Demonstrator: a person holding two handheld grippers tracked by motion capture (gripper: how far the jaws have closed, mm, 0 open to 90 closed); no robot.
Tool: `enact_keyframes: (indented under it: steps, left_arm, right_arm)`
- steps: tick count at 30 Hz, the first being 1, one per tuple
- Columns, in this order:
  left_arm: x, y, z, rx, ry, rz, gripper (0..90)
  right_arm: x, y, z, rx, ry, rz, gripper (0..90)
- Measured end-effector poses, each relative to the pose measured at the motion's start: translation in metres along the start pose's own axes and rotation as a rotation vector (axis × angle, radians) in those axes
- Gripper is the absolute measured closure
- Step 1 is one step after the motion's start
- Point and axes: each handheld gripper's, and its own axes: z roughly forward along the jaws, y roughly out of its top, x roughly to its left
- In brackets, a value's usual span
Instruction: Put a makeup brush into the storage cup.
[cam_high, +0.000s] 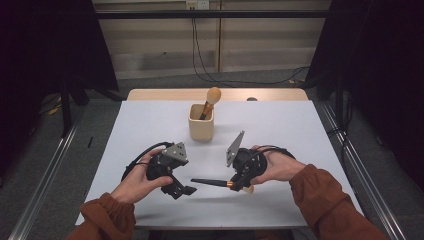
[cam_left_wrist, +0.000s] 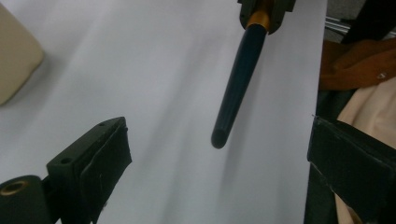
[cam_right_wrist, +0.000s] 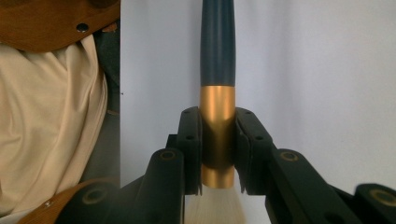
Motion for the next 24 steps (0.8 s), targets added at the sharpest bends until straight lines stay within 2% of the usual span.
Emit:
enact_keyframes:
  steps: [4, 6, 11, 16, 21, 22, 24]
  left_arm:
    - [0.000, 0.003, 0.006, 0.033, -0.046, 0.001, 6.3]
    - [0.001, 0.005, 0.010, 0.046, -0.053, 0.012, 7.4]
    - [0.001, 0.008, 0.016, 0.072, -0.074, 0.007, 7.4]
    - [0.001, 0.012, 0.021, 0.082, -0.103, 0.031, 6.7]
    - [-0.001, 0.017, 0.026, 0.085, -0.093, 0.041, 5.8]
    - [-0.001, 0.018, 0.026, 0.090, -0.106, 0.045, 5.8]
    - [-0.002, 0.019, 0.028, 0.086, -0.092, 0.046, 5.7]
  right_arm:
    - [0.001, 0.003, 0.001, 0.002, 0.006, -0.002, 74.4]
    - [0.001, 0.005, 0.002, 0.007, 0.008, -0.010, 74.4]
    - [0.001, 0.008, 0.005, 0.004, 0.014, -0.020, 74.4]
    - [0.001, 0.011, 0.007, 0.001, 0.013, -0.033, 74.4]
    - [0.001, 0.013, 0.009, 0.000, 0.012, -0.038, 74.4]
    - [0.001, 0.014, 0.009, -0.003, 0.014, -0.044, 74.4]
    - [0.001, 0.014, 0.009, 0.002, 0.012, -0.044, 74.4]
